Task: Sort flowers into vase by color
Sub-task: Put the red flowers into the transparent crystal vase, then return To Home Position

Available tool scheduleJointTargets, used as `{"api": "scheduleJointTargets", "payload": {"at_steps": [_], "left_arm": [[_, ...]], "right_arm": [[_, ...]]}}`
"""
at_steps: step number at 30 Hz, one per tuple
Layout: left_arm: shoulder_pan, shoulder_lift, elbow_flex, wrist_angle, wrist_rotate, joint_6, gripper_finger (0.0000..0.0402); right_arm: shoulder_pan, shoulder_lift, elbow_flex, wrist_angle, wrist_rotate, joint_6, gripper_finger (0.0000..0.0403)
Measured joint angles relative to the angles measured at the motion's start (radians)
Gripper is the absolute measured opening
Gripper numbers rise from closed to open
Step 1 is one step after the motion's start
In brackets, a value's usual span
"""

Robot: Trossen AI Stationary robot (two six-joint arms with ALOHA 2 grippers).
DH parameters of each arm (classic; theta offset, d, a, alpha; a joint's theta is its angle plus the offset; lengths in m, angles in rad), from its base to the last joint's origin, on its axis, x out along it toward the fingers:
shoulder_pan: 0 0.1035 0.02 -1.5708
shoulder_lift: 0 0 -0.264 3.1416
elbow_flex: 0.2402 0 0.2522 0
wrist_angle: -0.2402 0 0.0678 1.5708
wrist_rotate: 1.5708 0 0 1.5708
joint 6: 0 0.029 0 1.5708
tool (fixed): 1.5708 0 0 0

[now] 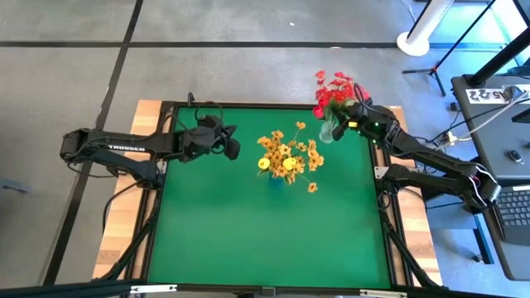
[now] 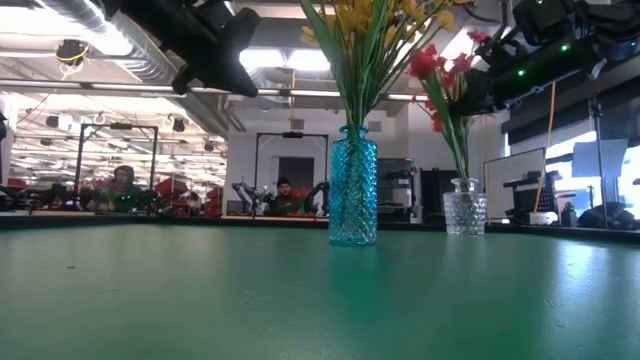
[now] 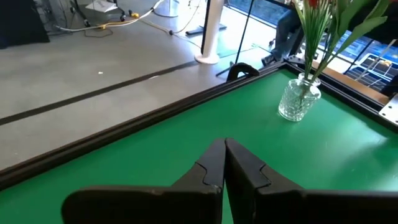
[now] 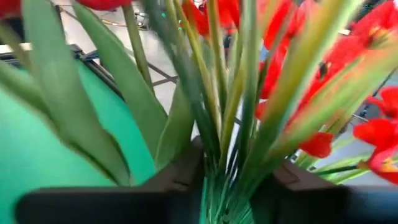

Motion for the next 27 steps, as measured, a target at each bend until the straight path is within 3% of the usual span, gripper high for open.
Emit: {"api": "scheduleJointTargets", "payload": {"at_steps": [5,10,14,21,27], "left_arm": [[0.0,0.0,0.0,0.0,0.002,-0.001,0.0003],[0.0,0.0,0.0,-0.002,0.03,-0.018,0.0003],[0.0,0.0,-0.001,-0.005,0.03,-0.021,0.0003],[-0.002,0.0,-0.001,-0.005,0.03,-0.027,0.0003],[-0.033,0.0,-0.001,-0.014,0.042,-0.005,0.0002]], "right_arm": [[0.0,-0.045,0.001,-0.021,0.027,0.002,0.0187],[0.0,-0.119,0.08,-0.242,0.046,-0.007,0.0271],[0.0,-0.177,0.168,-0.449,0.034,-0.004,0.0315],[0.001,-0.256,0.275,-0.752,-0.06,0.057,0.0351],[0.001,-0.401,0.222,-0.778,-0.319,0.115,0.0322]]}}
